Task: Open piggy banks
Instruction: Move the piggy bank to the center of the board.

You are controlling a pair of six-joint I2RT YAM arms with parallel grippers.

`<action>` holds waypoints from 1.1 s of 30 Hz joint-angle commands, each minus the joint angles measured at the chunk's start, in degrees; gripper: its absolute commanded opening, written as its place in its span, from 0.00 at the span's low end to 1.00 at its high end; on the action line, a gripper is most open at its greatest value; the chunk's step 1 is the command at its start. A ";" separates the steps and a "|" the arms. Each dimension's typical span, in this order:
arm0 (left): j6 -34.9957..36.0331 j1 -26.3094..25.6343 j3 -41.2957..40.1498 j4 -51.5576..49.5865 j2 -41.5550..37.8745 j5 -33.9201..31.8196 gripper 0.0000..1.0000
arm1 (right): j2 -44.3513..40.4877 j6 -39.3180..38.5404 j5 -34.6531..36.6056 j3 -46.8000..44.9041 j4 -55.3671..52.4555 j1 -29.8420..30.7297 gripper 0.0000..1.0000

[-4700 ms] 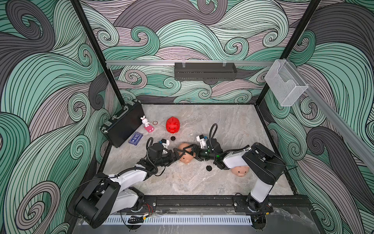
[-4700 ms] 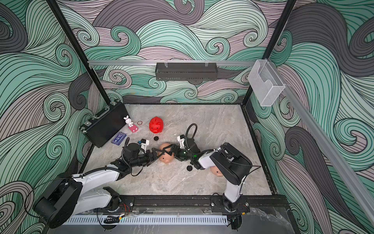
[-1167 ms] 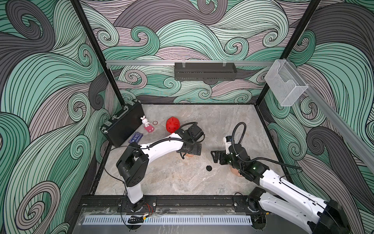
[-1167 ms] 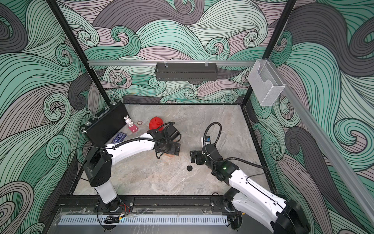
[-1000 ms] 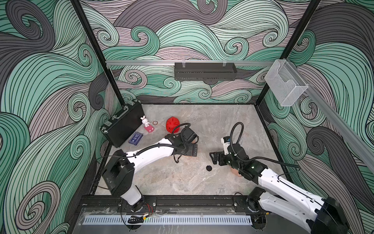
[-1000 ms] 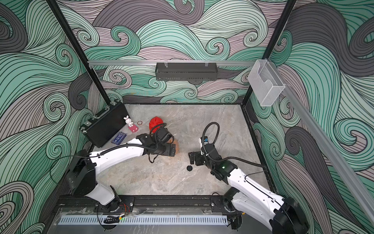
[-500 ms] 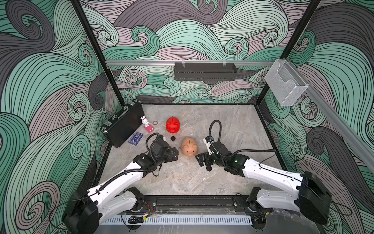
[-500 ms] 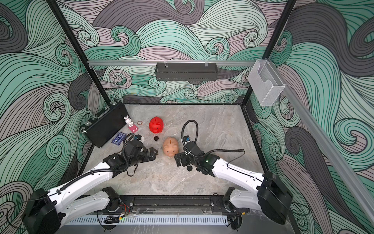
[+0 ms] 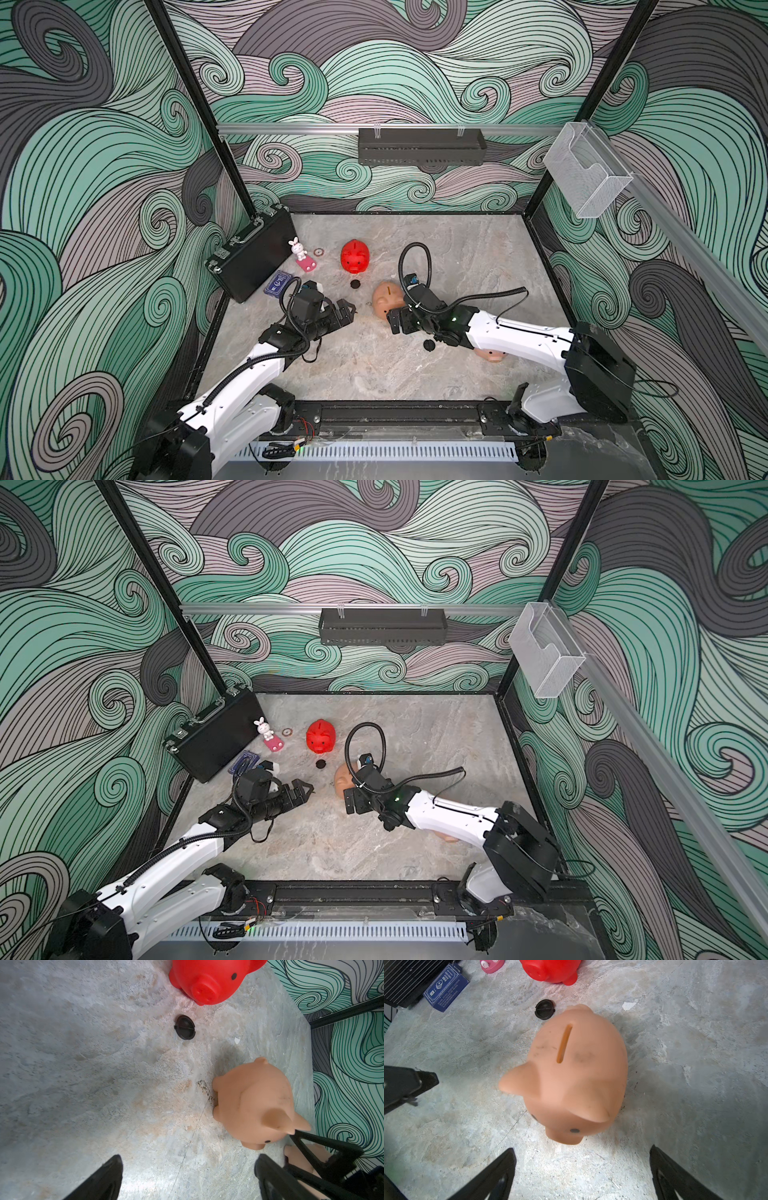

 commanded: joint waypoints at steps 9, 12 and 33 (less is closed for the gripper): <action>-1.50 1.84 0.21 2.94 2.55 2.63 0.99 | 6.80 2.25 4.66 7.19 -1.54 0.88 0.99; -1.11 1.85 0.65 2.29 2.91 2.60 0.99 | 8.04 3.30 6.67 8.67 -2.57 1.07 0.99; 0.37 1.92 5.03 1.95 9.71 2.92 0.99 | 12.80 -1.10 6.46 12.44 -2.49 -0.99 0.86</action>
